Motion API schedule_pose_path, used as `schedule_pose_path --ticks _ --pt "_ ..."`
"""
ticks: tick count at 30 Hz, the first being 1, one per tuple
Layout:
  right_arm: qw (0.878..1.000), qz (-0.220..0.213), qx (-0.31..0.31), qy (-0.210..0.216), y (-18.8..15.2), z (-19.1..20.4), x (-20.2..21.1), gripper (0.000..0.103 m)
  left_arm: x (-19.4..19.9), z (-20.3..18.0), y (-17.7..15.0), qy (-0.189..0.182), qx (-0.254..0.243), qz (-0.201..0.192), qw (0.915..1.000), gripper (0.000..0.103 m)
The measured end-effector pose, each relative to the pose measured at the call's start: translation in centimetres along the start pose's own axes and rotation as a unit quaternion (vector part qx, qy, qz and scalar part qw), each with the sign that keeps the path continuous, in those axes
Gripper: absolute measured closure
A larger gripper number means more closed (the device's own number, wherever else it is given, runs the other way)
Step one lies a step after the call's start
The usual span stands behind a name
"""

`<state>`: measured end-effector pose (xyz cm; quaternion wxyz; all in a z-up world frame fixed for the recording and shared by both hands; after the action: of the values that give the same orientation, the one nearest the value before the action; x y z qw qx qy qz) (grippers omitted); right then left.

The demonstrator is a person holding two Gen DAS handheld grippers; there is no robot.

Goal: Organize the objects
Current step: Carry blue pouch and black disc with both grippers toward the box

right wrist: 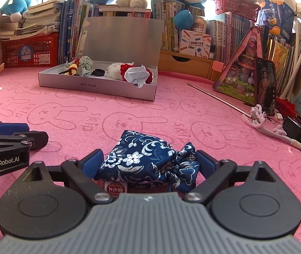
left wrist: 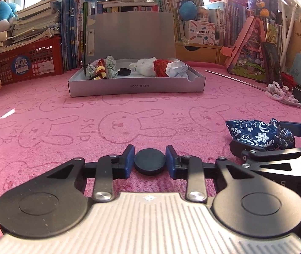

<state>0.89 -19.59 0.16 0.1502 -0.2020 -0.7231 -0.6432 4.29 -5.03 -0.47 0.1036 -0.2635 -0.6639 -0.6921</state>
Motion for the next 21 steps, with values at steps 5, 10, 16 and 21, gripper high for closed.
schedule_pose_path --ticks 5,10,16,21 --pt "1.0 -0.006 -0.01 0.023 0.7 0.2 0.4 0.018 0.5 0.3 0.7 -0.001 0.002 -0.01 0.9999 0.066" --pt "0.999 -0.01 -0.028 0.032 1.4 0.0 0.4 0.025 1.2 0.7 1.3 0.001 0.004 -0.02 0.9998 0.066" --pt "0.999 -0.009 -0.024 0.029 1.3 0.2 0.4 0.024 1.2 1.2 0.8 0.004 0.008 -0.01 0.9999 0.066" --pt "1.0 -0.011 0.0 0.015 0.6 1.1 0.2 0.017 0.8 1.5 0.1 0.013 0.009 0.0 0.9999 0.066"
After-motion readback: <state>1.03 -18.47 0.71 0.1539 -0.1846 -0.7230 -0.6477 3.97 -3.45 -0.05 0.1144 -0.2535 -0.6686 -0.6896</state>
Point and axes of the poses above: each gripper's, at about its wrist camera, not at the fingertips, and x roughly against the way its jaws point, z to its left, y to its top, the point moved 2 cm from there along -x, roughly the way its jaws point, and after that the axes turned 1 degree about x, right-handed, at the moved point
